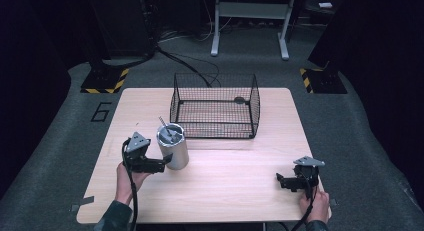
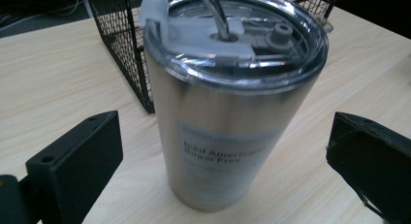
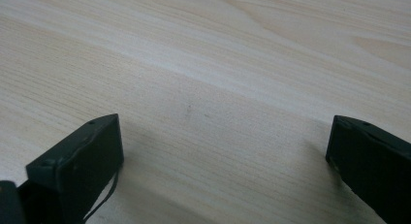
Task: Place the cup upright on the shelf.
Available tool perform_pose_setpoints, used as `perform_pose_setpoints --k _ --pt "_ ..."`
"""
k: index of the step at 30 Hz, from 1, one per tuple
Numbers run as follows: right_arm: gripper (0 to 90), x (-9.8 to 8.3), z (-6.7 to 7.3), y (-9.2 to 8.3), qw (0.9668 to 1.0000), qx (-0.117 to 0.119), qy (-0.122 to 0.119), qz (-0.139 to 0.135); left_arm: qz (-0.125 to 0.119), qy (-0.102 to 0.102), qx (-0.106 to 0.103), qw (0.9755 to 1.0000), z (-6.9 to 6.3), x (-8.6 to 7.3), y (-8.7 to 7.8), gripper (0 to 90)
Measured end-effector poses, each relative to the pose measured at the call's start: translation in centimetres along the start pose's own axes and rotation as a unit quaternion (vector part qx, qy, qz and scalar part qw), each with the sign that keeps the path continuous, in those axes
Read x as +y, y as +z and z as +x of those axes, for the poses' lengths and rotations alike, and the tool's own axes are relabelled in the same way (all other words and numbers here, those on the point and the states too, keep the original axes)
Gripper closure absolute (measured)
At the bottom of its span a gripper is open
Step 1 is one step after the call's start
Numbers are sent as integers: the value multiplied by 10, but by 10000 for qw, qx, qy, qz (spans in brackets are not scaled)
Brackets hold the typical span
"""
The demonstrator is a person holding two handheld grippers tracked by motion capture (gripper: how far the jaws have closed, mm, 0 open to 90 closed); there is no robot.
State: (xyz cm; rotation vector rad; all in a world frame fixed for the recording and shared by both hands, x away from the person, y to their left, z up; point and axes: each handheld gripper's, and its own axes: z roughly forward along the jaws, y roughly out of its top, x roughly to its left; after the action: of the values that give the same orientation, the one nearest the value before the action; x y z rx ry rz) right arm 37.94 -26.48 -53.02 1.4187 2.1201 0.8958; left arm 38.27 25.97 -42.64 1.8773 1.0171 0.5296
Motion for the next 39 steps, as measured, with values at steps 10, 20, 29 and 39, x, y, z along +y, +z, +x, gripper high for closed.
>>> perform_pose_setpoints --k 10,20,29,39 --pt "0 0 0 0 10000 -2 -2 -4 -64 -11 75 10000 -3 9 14 0" --pt "0 0 0 0 10000 -2 -3 -3 -148 -40 162 9998 -7 13 29 0" --pt "0 0 0 0 10000 -2 -3 -4 -299 -229 291 9989 -9 13 41 16" --pt "0 0 0 0 10000 -4 10 -2 -401 -162 421 9982 -13 12 43 35"
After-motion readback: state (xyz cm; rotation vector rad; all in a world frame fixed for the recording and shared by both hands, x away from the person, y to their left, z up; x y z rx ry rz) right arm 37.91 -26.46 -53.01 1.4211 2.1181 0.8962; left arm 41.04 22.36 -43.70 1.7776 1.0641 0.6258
